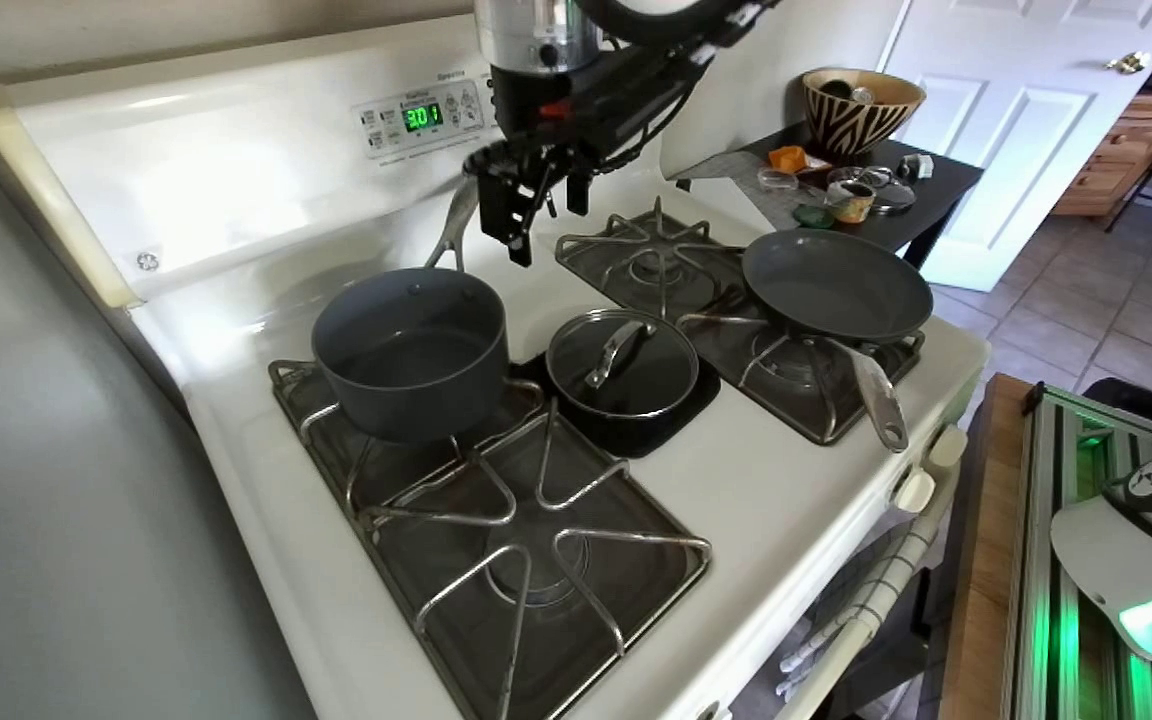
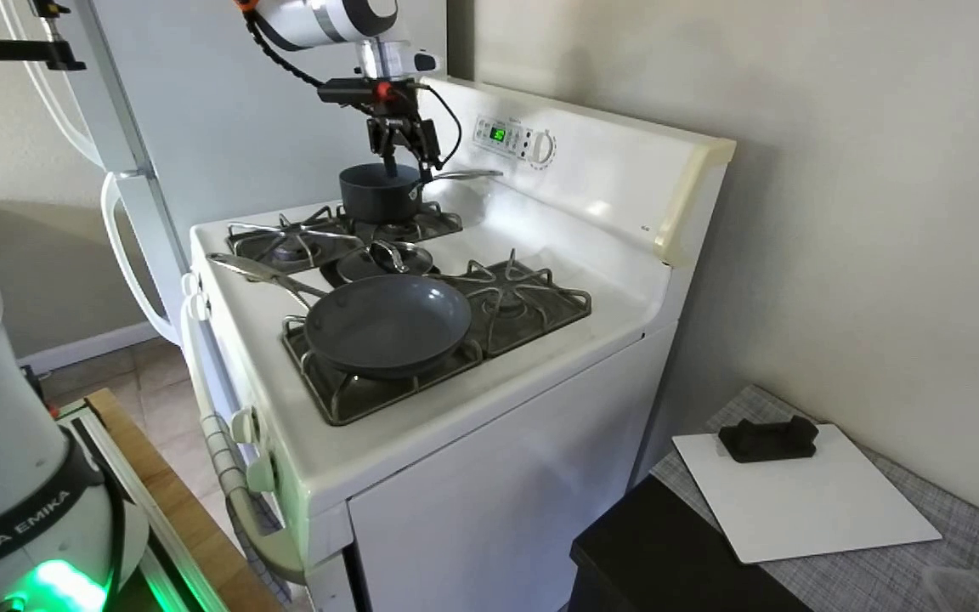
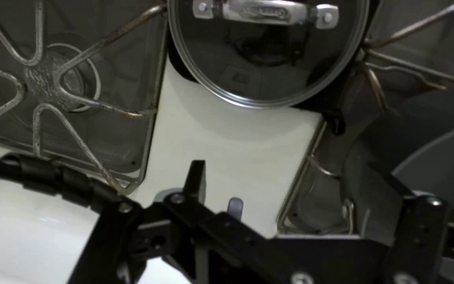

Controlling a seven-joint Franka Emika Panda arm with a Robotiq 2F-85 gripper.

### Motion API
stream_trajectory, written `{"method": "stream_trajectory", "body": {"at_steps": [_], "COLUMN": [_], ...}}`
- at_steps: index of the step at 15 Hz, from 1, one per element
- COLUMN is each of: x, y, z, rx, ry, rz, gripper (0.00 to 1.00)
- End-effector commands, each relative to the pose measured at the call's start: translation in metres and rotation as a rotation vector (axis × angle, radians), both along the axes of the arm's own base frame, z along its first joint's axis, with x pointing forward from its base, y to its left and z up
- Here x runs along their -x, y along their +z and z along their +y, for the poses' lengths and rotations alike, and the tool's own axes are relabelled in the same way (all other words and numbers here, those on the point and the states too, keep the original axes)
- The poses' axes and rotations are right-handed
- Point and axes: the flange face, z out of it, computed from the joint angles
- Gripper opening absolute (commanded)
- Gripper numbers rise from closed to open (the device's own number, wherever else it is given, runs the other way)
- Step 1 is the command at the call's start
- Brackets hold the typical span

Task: Move the pot backwards then put the lid on top

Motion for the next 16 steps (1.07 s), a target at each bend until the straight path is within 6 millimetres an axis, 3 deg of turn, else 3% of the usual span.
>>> {"method": "stream_trajectory", "body": {"at_steps": [1,2,7,12,16], "x": [0.034,0.013,0.025,0.041,0.053], "y": [-0.018,-0.013,-0.018,-0.027,-0.045], "z": [-0.011,-0.004,-0.009,-0.007,-0.014], "rx": [0.042,0.024,0.039,0.017,-0.003], "ry": [0.199,0.105,0.178,0.48,0.701], "rz": [0.001,0.011,0.011,0.03,0.038], "gripper": [1.0,1.0,1.0,1.0,1.0]}}
